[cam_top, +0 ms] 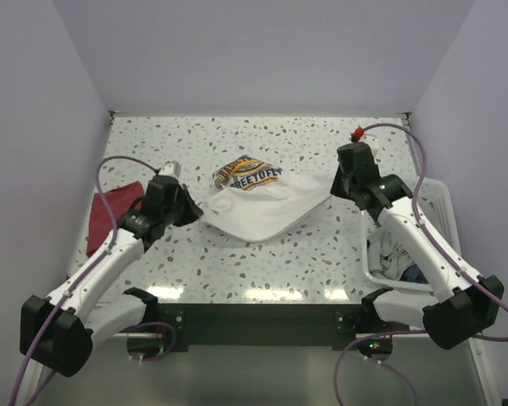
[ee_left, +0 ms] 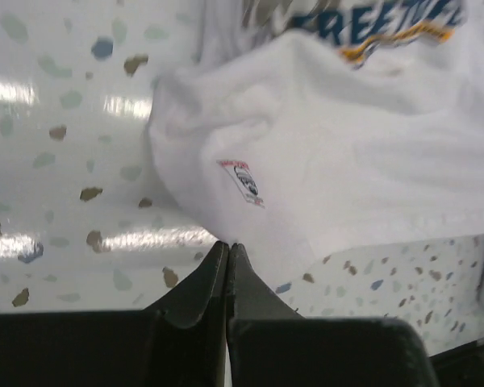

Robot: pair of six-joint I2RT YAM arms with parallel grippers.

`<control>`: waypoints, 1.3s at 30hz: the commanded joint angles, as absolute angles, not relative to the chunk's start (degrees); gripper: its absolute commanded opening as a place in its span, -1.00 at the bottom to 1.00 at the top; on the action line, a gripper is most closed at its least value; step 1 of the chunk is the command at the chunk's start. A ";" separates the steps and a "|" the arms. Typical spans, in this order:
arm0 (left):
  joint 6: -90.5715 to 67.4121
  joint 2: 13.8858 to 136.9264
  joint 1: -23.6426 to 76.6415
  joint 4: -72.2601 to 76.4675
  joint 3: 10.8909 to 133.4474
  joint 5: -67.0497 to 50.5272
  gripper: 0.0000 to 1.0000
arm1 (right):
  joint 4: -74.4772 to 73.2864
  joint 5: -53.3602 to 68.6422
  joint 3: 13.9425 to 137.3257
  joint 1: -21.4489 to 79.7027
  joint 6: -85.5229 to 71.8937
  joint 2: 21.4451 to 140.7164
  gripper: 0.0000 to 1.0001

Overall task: Fold and stack the tank tops
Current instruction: Flatten the tank top out

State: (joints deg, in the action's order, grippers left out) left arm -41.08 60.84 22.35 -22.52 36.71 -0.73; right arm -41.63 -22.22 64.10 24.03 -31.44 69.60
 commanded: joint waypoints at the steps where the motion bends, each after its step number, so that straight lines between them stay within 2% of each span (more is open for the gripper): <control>1: -37.53 55.47 20.49 -28.28 50.07 3.42 -1.00 | -41.40 -20.39 72.58 23.82 -30.32 66.36 -1.00; 5: -35.69 52.65 20.39 -33.04 63.16 6.23 -1.00 | -42.45 -19.60 82.84 23.73 -30.06 63.20 -1.00; 12: -34.63 53.17 20.30 -35.77 93.02 13.26 -1.00 | -42.28 -20.39 103.07 23.73 -28.57 61.17 -1.00; 17: -35.51 54.58 20.30 -30.68 102.82 13.45 -1.00 | -39.91 -19.95 117.21 23.73 -27.07 62.05 -1.00; 23: -34.19 58.35 20.30 -27.69 114.85 15.03 -1.00 | -37.00 -18.72 127.25 23.82 -25.05 64.07 -1.00; 28: -33.40 61.87 20.30 -26.19 117.51 16.26 -1.00 | -34.63 -19.95 126.31 23.73 -23.38 66.00 -1.00; 35: -32.26 66.08 20.22 -19.35 106.28 17.93 -1.00 | -29.01 -18.37 116.21 23.73 -22.50 74.15 -1.00; 38: -32.86 71.53 17.51 -15.04 104.59 14.08 -1.00 | -25.94 -16.27 115.92 23.47 -21.97 81.44 -1.00; 39: -34.18 75.28 13.31 -12.51 104.59 7.19 -1.00 | -25.06 -15.65 116.54 23.29 -21.97 83.91 -1.00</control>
State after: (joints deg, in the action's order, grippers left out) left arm -33.87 67.90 19.05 -21.12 105.93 15.03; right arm -29.91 -18.15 117.14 23.88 -23.77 76.29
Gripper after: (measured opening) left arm 0.019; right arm 0.014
